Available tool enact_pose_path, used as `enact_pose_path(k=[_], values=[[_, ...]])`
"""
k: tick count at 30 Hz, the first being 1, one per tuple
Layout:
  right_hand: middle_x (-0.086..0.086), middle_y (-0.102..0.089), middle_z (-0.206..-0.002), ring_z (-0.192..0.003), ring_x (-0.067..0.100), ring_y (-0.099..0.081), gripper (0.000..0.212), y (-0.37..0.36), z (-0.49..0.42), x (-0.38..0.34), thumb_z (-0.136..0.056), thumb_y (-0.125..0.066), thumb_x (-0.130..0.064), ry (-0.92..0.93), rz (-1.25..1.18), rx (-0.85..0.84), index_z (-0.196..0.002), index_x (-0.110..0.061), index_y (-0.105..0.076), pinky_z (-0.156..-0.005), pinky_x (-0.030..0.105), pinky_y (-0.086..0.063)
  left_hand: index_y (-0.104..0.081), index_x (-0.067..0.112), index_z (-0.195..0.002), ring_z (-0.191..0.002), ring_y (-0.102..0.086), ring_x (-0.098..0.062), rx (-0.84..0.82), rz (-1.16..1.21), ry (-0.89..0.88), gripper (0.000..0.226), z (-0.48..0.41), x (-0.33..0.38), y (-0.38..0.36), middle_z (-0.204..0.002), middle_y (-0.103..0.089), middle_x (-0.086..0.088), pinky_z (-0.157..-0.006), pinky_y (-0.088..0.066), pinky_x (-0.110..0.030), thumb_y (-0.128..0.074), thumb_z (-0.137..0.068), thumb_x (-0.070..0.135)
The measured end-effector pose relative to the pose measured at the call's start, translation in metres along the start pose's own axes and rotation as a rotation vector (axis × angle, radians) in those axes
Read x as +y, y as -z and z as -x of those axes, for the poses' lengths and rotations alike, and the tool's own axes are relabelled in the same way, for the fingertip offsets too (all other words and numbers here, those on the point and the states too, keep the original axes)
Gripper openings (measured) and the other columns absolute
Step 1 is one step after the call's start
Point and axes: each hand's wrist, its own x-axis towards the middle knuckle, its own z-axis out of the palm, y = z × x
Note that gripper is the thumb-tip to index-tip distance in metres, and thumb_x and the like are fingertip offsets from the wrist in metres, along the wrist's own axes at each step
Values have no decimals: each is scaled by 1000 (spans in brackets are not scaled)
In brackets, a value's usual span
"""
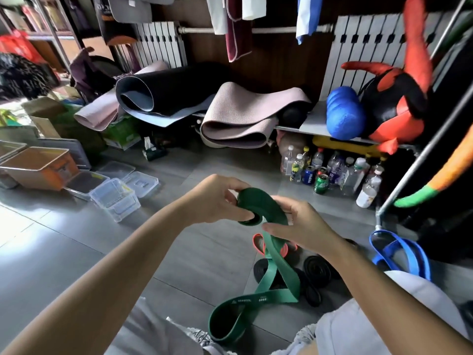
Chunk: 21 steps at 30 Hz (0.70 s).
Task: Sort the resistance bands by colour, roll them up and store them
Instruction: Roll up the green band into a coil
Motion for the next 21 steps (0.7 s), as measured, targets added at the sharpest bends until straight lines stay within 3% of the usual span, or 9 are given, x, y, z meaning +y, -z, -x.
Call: enact_pose_path(k=[3, 5, 8, 10, 12, 14, 16, 18, 21], values=[[-15, -66, -113, -110, 4, -58, 54, -4, 1, 2, -75, -77, -12, 36, -120, -62, -118, -37, -54, -92, 16, -44, -70, 31, -94, -68, -61, -18, 53, 70, -45, 32, 0, 3, -4, -87, -71, 3, -72, -52, -52, -80, -68, 15], [-17, -64, -116, -114, 3, -55, 58, -7, 0, 5, -71, -77, -21, 51, -124, -47, -122, -34, -53, -96, 15, -41, -70, 29, -94, -71, -61, -16, 65, 148, -68, 33, 1, 2, -8, -91, -71, -2, -77, -51, -50, -78, -71, 8], [-10, -70, -101, -97, 9, -63, 53, -9, -1, 6, -65, -81, -12, 61, -300, -11, -112, -26, -59, -88, 24, -50, -68, 22, -103, -83, -64, -24, 56, 404, -96, 36, 3, -4, -18, -94, -71, -10, -85, -51, -47, -75, -72, 6], [0, -71, -95, -88, 14, -66, 47, -11, -1, 4, -62, -78, -11, 50, -449, 51, -105, -17, -60, -78, 27, -54, -65, 12, -110, -91, -66, -25, 19, 667, -128, 36, 4, -13, -28, -101, -70, -11, -82, -54, -36, -68, -75, 5], [4, -71, -92, -84, 15, -67, 44, -13, -1, 5, -61, -75, -13, 54, -480, 121, -103, -12, -59, -73, 26, -53, -61, 6, -115, -97, -65, -25, -7, 871, -106, 37, 5, -19, -37, -106, -68, -14, -82, -53, -30, -62, -78, 4], [3, -71, -91, -82, 15, -67, 43, -13, 0, 7, -61, -76, -16, 59, -434, 136, -101, -12, -60, -71, 25, -53, -59, 5, -116, -98, -65, -25, -18, 895, -56, 38, 4, -25, -43, -108, -68, -14, -83, -53, -29, -63, -78, 5], [0, -72, -89, -81, 14, -68, 41, -11, 1, 8, -61, -79, -17, 39, -321, 107, -99, -14, -63, -71, 24, -53, -59, 10, -115, -92, -66, -18, -9, 704, 22, 38, 5, -26, -41, -112, -66, -11, -79, -54, -29, -69, -79, 5], [-3, -72, -88, -82, 12, -68, 41, -8, 0, 13, -63, -85, -20, 1, -121, 65, -98, -20, -65, -70, 25, -53, -54, 21, -119, -83, -63, -9, -4, 287, 76, 47, 5, -21, -33, -118, -61, 3, -72, -56, -32, -74, -77, 10], [-5, -68, -82, -80, 13, -65, 36, -10, -1, 16, -59, -84, -34, -39, 119, -5, -90, -27, -65, -68, 37, -53, -43, 28, -133, -88, -55, -8, -90, -281, 46, 73, 2, -4, -21, -121, -50, 14, -72, -54, -31, -79, -70, 33]])
